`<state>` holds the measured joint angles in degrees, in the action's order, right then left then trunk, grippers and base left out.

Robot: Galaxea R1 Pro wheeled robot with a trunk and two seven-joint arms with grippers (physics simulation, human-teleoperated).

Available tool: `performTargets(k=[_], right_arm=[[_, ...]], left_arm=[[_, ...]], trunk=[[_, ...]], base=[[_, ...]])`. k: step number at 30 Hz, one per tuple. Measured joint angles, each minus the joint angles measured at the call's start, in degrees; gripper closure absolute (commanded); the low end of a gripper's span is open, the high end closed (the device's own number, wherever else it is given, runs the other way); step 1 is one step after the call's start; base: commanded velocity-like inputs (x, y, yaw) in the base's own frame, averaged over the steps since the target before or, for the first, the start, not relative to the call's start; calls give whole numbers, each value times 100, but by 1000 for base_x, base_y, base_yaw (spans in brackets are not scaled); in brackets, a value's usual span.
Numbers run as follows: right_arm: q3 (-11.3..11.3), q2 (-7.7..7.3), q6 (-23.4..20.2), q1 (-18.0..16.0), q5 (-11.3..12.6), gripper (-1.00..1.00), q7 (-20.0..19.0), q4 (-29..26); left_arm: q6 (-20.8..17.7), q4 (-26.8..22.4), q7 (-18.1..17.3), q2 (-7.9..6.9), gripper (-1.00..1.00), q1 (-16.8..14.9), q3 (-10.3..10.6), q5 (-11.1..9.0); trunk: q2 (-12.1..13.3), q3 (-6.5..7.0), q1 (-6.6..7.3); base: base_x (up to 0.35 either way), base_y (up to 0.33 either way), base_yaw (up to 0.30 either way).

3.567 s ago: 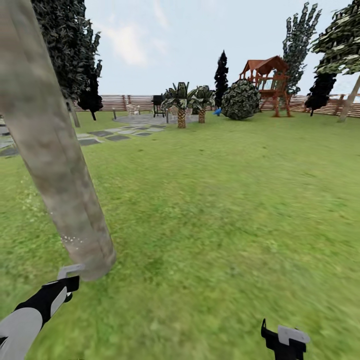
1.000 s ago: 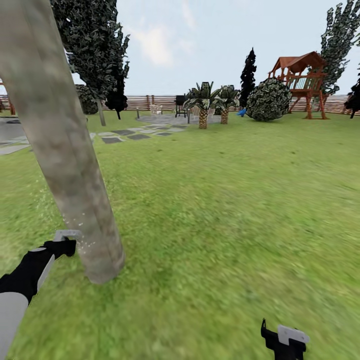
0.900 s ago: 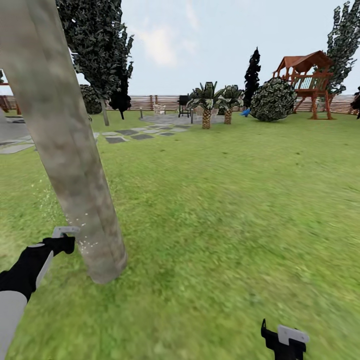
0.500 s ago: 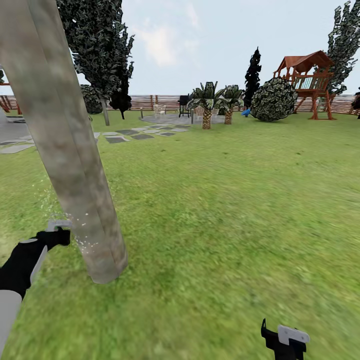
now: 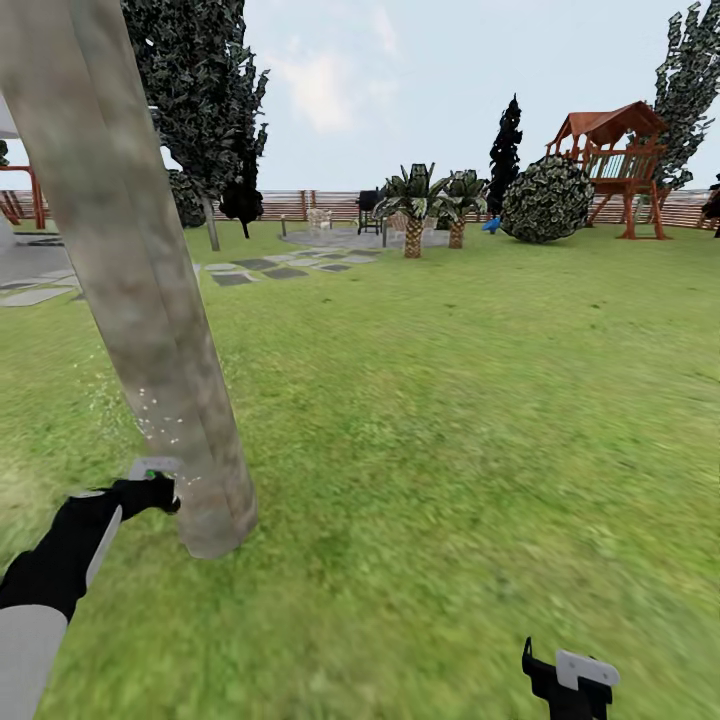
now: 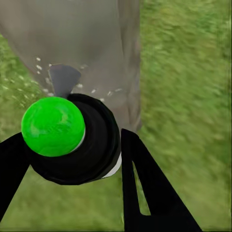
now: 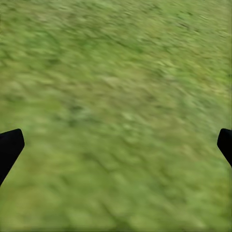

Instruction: In the garden, pick up the pesticide atomizer on the floor and spray pesticide onto both trees until each tree trunk is fully covered.

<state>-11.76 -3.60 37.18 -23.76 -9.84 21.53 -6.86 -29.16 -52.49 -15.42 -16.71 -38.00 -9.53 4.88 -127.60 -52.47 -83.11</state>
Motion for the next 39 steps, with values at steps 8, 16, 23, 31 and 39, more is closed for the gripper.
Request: performTargets(k=[8, 16, 23, 31, 39], right_arm=[[2, 0, 0, 2, 0, -100, 0, 0], [2, 0, -1, -1, 0, -100, 0, 0], [9, 1, -1, 1, -1, -100, 0, 0], [-1, 0, 0, 2, 0, -100, 0, 0], [6, 1, 0, 1, -1, -100, 9, 0]], left_arm=[[32, 459, 287, 80, 100, 183, -6, 207], [32, 362, 353, 23, 100, 185, -947, 228], [41, 337, 1268, 470, 100, 282, -638, 170], [537, 367, 1295, 493, 100, 293, -537, 168], [518, 433, 1322, 493, 100, 300, -561, 208]], trunk=[[0, 0, 0], [0, 0, 0], [0, 0, 0], [0, 0, 0], [0, 0, 0]], base=[[0, 0, 0], [0, 0, 18], [0, -59, 96], [0, -269, 0], [-40, -274, 171]])
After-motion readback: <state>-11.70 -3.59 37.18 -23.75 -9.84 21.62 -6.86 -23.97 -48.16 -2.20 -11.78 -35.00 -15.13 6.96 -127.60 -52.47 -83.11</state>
